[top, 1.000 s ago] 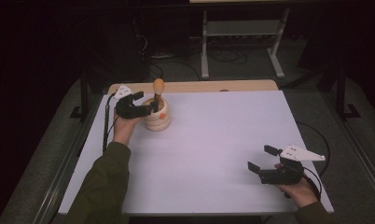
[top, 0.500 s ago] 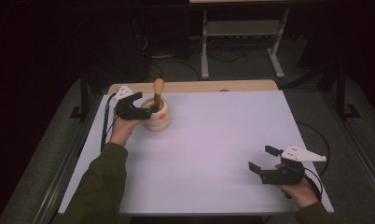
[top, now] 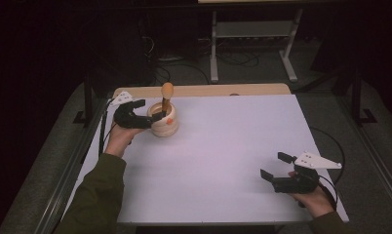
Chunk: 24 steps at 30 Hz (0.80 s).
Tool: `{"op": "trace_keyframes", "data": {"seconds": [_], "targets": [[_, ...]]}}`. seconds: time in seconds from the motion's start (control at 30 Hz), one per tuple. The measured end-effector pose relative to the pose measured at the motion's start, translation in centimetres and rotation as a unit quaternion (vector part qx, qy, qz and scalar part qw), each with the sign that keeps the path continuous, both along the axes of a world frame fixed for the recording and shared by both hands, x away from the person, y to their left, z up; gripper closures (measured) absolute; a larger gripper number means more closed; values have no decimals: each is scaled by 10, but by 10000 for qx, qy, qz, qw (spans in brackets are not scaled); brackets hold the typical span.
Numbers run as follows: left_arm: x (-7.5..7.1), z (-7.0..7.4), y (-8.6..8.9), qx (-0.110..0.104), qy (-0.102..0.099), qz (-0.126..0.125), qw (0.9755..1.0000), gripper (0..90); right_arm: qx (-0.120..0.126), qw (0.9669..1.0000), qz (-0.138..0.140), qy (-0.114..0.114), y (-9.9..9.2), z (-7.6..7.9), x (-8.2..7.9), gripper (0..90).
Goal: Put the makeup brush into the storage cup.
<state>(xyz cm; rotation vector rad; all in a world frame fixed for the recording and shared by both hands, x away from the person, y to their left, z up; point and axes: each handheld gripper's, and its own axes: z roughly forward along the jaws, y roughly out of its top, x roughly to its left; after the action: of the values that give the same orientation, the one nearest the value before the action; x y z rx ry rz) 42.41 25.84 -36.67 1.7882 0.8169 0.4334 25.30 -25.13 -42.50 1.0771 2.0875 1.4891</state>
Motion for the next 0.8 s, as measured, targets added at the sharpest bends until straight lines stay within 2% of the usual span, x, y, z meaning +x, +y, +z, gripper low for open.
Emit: {"op": "trace_keyframes", "data": {"seconds": [0.07,0.33,0.37,0.47,0.6,0.63,0.8], "targets": [[-5,0,1,-58,5,-20,10000,17,2,10000,0,15,1,0,0,70],[-28,2,2,-27,17,-223,9997,17,-38,10000,-16,-3,2,1,-2,70],[-34,3,0,-39,14,-259,9997,17,-47,10000,-13,-5,2,1,-2,70],[-43,4,-1,67,5,-342,9994,17,-36,10000,-9,1,3,1,-2,70],[-56,4,-4,37,-63,-393,9992,17,-45,10000,9,-10,2,0,-1,70],[-58,4,-4,115,-63,-422,9990,17,-29,10000,5,0,2,1,-1,70],[-74,1,-6,115,-51,-515,9986,17,-13,10000,-12,-4,2,1,-1,70]]}}
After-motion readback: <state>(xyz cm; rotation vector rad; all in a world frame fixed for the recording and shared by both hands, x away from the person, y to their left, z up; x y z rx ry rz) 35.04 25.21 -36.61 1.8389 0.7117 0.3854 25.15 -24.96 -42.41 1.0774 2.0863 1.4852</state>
